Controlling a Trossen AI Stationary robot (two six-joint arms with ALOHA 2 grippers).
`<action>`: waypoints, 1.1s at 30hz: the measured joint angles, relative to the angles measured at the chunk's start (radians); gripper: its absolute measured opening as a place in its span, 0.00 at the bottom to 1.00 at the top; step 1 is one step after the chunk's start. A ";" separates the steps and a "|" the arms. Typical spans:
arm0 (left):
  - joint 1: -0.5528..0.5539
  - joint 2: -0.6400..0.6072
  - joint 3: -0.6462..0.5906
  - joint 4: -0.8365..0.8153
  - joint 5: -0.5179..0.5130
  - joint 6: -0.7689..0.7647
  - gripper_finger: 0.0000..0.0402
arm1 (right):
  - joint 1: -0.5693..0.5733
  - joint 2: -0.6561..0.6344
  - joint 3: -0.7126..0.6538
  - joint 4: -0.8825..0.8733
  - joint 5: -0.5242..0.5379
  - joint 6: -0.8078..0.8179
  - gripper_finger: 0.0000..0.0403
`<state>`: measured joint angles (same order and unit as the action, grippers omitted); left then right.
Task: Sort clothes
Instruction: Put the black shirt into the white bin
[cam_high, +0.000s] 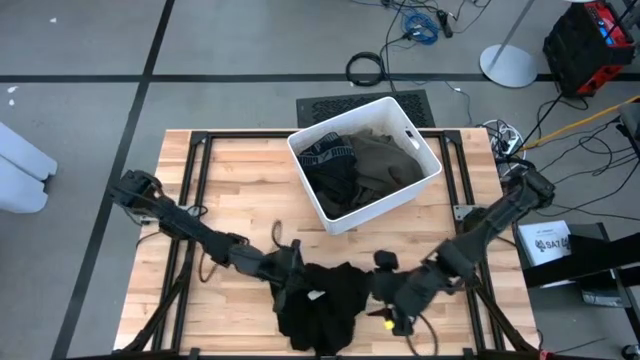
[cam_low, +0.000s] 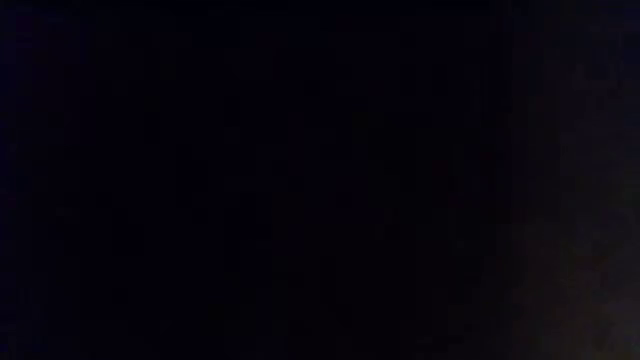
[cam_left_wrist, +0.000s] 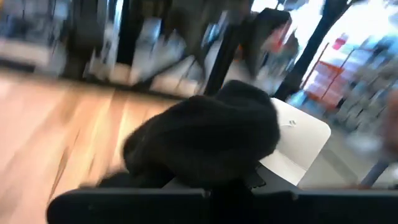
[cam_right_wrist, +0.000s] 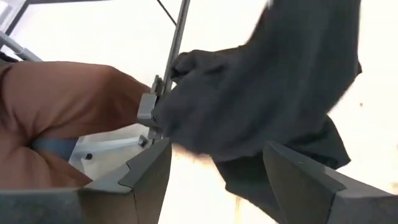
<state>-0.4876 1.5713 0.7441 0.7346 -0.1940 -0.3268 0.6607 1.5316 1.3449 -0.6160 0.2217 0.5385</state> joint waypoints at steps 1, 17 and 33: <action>-0.001 -0.018 0.000 0.037 0.001 0.010 0.04 | 0.013 -0.007 0.000 -0.002 0.016 0.000 0.60; 0.003 -0.269 0.043 0.386 -0.139 0.027 0.04 | 0.062 -0.036 0.000 -0.032 0.059 0.046 0.60; -0.066 -0.030 0.082 -0.430 -0.400 -0.216 0.04 | 0.169 -0.036 0.000 -0.226 0.120 0.281 0.60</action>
<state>-0.5533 1.5408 0.8265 0.3049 -0.5938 -0.5431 0.8295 1.4956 1.3445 -0.8421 0.3417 0.8192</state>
